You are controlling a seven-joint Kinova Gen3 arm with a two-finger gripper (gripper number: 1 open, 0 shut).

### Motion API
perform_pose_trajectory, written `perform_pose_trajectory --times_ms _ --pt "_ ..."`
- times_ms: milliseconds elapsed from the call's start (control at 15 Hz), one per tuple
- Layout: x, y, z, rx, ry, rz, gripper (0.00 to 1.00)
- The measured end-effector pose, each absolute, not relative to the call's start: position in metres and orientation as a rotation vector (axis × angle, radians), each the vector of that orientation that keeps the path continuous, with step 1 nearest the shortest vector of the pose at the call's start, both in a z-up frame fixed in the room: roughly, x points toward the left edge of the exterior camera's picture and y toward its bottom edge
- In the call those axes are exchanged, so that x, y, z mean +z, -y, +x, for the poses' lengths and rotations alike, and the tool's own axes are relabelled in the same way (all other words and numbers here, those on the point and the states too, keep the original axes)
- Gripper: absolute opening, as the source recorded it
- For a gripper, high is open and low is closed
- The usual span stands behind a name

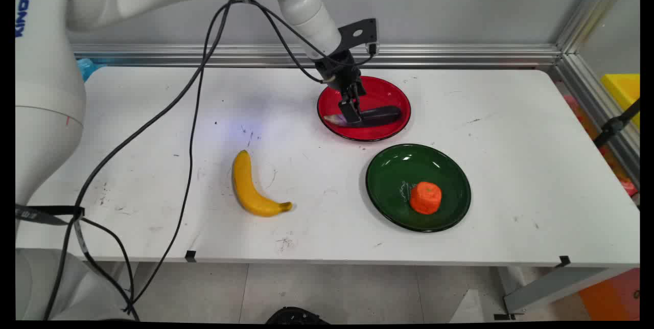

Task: Pick up the mandarin from the green plate

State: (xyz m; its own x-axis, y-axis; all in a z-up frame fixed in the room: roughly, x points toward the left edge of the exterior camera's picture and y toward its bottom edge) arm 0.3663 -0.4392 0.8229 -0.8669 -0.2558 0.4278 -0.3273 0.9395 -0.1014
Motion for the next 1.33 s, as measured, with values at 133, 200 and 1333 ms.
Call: perform_pose_trajectory --times_ms 133,200,1333 --pt "0.836 0.428 0.364 0.221 2.684 0.421 1.0" --pt "0.842 0.421 0.365 0.213 2.69 0.417 1.0" --pt "0.884 0.323 0.319 0.196 2.727 0.349 1.0"
